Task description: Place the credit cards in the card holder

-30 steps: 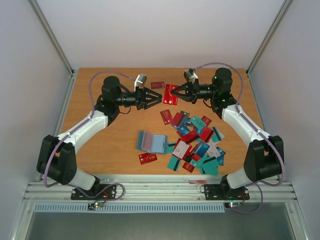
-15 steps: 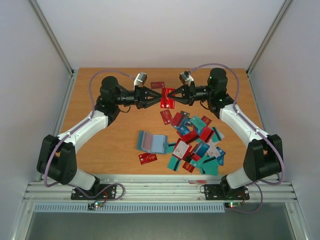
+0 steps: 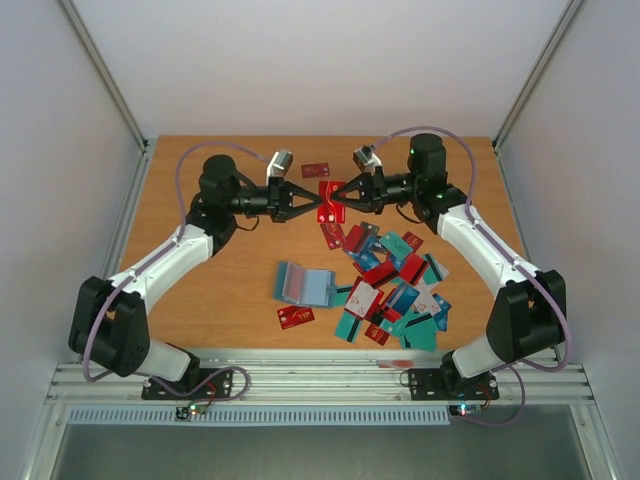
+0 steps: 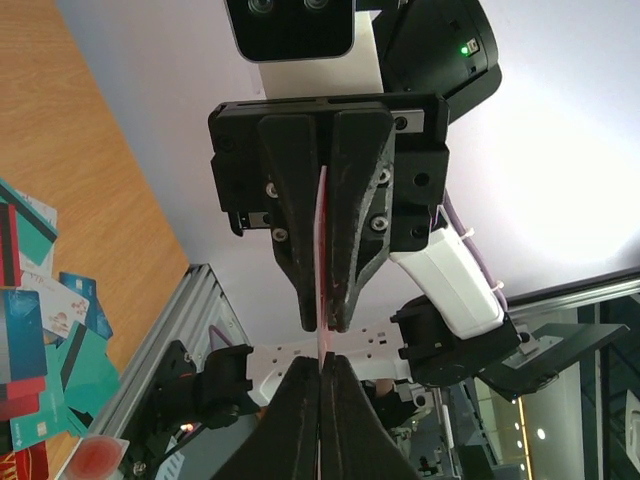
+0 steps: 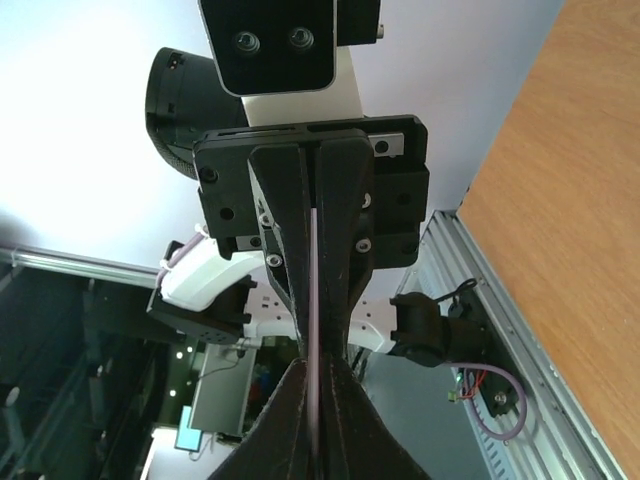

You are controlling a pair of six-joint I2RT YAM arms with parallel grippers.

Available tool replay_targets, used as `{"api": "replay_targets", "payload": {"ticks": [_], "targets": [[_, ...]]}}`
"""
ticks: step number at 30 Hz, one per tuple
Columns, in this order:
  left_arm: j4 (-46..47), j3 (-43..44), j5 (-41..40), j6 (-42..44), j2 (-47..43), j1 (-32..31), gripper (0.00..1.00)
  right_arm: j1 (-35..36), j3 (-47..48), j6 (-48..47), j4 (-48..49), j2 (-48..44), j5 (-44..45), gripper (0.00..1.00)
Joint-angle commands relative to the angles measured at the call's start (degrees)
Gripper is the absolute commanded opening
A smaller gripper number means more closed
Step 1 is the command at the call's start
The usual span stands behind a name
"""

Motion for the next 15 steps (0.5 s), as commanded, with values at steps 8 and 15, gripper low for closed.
{"api": "replay_targets", "payload": {"ticks": [8, 15], "targets": [[-54.2, 2.31, -16.49, 34.56, -7.01, -0.07, 0.0, 0.81, 1.9, -17.12, -25.26, -0.71, 11.44, 0.61], [-65.36, -5.75, -21.54, 46.37, -8.09, -0.49, 0.0, 0.89, -6.39, -23.72, -32.27, -2.68, 15.32, 0.59]]}}
